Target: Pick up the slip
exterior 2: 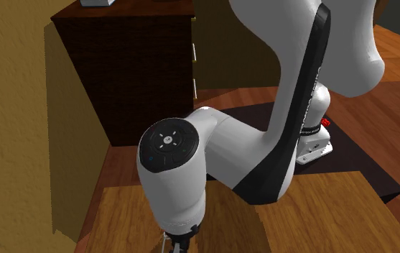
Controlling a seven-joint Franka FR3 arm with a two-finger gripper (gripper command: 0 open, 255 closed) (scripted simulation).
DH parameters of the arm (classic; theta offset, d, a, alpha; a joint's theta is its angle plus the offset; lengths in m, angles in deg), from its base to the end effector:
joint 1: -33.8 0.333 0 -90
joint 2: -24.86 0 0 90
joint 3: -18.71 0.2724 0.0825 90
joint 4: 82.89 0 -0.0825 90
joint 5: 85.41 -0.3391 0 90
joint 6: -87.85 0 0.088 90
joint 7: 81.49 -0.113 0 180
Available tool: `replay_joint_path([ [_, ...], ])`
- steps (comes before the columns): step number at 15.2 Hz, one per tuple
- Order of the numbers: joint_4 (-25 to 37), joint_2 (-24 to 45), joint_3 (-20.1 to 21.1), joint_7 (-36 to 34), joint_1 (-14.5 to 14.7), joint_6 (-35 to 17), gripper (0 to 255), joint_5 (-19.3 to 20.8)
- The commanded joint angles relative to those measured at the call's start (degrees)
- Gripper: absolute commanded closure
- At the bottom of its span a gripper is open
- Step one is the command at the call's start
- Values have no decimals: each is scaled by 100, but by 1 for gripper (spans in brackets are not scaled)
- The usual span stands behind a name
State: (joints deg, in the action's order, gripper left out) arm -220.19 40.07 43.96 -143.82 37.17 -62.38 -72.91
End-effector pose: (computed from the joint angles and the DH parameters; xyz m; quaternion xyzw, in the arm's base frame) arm 0.4043 0.2345 0.2075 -0.9789 0.2042 0.0034 0.0001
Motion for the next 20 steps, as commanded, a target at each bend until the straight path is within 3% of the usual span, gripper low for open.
replay_joint_path([
  [1, -5, 25, -13, -12, 4, -6, 255, 14],
  [9, -5, 25, -13, -7, -1, -6, 255, 14],
  [20, 24, -821, 312, 531, -219, 761, 255, -750],
])
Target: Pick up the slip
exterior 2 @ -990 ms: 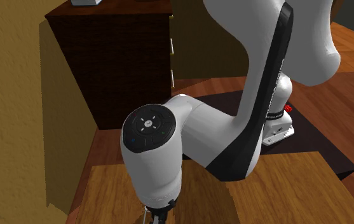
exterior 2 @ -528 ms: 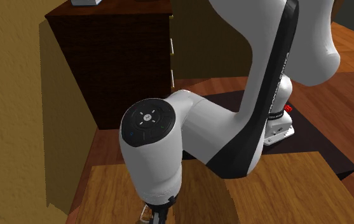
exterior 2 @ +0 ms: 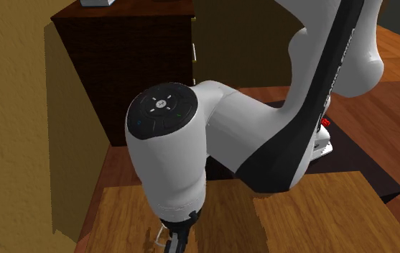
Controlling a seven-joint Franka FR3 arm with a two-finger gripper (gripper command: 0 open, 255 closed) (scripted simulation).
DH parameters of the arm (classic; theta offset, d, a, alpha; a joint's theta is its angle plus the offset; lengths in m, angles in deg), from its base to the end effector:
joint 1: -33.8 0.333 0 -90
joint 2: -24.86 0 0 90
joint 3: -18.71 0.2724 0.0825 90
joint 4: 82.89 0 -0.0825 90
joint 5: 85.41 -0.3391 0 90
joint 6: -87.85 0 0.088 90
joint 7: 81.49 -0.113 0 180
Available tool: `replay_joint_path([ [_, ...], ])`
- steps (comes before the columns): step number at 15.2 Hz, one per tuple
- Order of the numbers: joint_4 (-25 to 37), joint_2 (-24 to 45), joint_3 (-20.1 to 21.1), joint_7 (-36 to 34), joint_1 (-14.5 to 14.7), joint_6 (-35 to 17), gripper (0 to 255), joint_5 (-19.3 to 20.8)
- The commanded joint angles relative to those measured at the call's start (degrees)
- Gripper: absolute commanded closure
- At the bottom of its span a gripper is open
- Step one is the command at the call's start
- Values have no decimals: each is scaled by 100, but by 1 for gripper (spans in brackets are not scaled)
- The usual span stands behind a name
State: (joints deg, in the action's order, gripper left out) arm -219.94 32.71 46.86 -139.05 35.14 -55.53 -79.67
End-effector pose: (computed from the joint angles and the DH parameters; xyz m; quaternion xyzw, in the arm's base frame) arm 0.4054 0.2334 0.2540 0.9788 -0.2049 -0.0046 0.0008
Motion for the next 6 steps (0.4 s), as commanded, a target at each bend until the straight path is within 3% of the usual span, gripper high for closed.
replay_joint_path([
  [1, 11, -158, 37, 98, -26, 150, 255, -135],
  [6, 56, -381, 72, 228, -47, 387, 255, -318],
])
